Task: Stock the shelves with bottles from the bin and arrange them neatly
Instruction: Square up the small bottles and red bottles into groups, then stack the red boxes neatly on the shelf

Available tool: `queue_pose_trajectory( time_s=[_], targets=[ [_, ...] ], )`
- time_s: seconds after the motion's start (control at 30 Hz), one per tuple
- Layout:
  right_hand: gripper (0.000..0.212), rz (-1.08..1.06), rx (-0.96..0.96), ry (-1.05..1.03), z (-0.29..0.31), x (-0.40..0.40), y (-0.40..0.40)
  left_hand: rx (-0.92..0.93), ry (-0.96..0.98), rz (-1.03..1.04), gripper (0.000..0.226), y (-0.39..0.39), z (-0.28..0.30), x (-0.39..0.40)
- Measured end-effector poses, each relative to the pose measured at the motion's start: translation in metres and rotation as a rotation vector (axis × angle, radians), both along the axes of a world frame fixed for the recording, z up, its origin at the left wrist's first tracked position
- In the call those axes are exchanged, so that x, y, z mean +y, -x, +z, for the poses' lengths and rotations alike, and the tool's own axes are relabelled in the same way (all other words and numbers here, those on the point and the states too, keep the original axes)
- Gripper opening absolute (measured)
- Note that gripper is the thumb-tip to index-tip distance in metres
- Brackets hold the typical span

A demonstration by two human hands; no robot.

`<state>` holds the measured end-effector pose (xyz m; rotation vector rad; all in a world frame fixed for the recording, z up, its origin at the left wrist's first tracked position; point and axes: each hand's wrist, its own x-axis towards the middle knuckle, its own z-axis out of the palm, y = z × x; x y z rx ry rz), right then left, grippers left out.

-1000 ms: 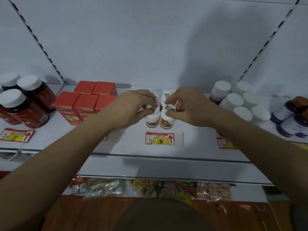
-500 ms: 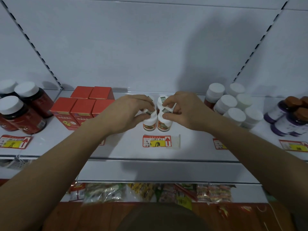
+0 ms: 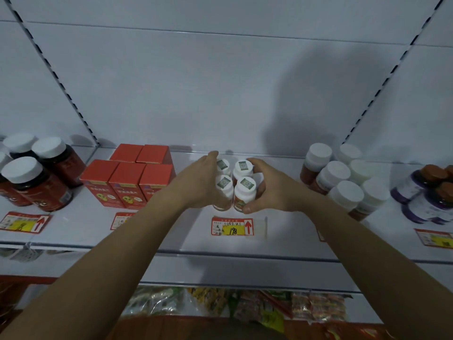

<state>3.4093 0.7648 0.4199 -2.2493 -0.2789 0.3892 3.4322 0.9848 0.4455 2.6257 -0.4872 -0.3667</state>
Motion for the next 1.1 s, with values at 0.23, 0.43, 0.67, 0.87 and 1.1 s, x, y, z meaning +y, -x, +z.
queue_pose_trajectory(
  time_s=[0.23,0.43,0.67,0.87,1.1],
  targets=[
    [0.095,0.027,0.008,-0.032,-0.004,0.001,-0.004,-0.037,0.013,-0.072,0.095,-0.005,-0.005,-0.001],
    [0.090,0.034,-0.020,0.043,0.000,0.000,0.001,-0.042,0.051,-0.097,0.096,-0.002,-0.009,-0.001],
    [0.094,0.007,-0.032,0.045,-0.002,0.000,0.004,-0.007,0.129,-0.101,0.093,0.000,-0.009,0.001],
    [0.096,0.004,-0.028,0.049,-0.004,0.000,0.003,0.003,0.135,-0.099,0.089,0.000,-0.011,0.002],
    [0.095,-0.004,-0.028,0.063,-0.005,-0.001,0.003,-0.016,0.107,-0.106,0.090,0.000,-0.011,0.003]
  ],
)
